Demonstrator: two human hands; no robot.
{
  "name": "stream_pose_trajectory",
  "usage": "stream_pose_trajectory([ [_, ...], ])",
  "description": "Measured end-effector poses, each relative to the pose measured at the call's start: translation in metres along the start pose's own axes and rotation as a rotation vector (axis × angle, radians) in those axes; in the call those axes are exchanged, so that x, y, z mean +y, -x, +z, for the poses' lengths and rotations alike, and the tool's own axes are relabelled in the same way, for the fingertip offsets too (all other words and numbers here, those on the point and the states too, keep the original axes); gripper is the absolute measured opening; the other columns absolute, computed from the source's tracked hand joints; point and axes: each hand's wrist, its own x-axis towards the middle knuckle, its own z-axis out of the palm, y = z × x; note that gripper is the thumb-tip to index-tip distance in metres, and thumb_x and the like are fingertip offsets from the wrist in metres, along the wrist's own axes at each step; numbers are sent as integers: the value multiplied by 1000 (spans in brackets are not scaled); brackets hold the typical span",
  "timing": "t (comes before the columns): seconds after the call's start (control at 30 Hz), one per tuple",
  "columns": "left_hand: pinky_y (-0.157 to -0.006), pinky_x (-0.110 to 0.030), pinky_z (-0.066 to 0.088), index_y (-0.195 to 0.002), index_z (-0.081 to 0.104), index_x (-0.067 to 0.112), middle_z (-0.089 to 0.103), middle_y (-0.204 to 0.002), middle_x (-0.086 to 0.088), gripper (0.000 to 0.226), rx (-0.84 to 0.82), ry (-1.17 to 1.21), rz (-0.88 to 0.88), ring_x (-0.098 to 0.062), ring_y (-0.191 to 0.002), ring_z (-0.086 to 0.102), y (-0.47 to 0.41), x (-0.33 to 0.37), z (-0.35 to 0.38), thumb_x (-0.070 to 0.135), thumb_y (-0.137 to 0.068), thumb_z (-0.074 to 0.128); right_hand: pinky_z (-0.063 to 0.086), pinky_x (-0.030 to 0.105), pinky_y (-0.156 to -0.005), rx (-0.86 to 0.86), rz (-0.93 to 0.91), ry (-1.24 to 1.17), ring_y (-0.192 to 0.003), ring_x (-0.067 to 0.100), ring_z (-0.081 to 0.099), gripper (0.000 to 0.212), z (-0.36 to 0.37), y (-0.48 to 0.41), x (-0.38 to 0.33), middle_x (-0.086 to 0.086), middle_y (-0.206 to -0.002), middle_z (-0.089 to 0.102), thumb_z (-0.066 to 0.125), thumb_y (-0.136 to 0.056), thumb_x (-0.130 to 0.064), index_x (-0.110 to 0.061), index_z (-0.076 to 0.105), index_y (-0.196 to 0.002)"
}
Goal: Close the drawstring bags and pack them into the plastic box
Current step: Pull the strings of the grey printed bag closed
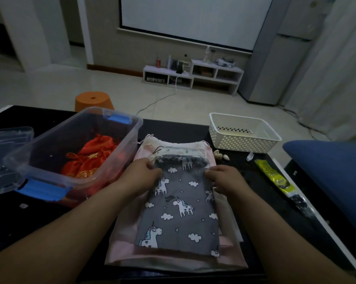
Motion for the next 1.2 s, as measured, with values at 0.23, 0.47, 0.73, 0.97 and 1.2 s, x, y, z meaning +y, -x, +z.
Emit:
stream_pose_trajectory([
  [0.23,-56,-22,46,-92,70,22,72,-83,0,11,-14,395,-9,-12,-67,64,-2,4,7,11,-96,69,52,27,-67,-80,50,-392,-89,20,70,16,1,-2,-4,9,-104,75,65,-98,-10,-8,73,-112],
  [0.47,-57,-29,56,-112,67,18,76,-92,-21,34,-164,670,13,-24,-72,73,1,12,6,-5,-93,50,63,33,-67,-80,62,-821,-86,24,73,12,4,2,-13,19,-110,70,65,-98,-13,-10,67,-110],
  [0.73,-63,-30,58,-111,70,20,77,-99,-18,33,-82,650,24,-27,-79,74,8,6,12,-2,-95,52,47,25,-57,-48,22,-506,-71,8,65,32,10,23,-19,-7,-84,69,58,-101,-54,-25,68,-95],
  [0.97,-100,-48,55,-120,73,12,78,-112,-15,34,-104,937,-24,-32,-108,74,3,14,14,37,-106,54,42,29,-63,43,-19,-458,-72,13,61,19,13,16,-22,-1,-76,68,62,-100,-17,-15,68,-82],
  [1.2,-98,-47,58,-91,82,24,80,-99,-3,12,136,775,-9,-26,-103,73,-9,7,19,30,-90,72,45,34,-76,172,-150,-308,-83,20,60,22,16,3,-12,-3,-80,70,63,-96,-19,-22,77,-79],
])
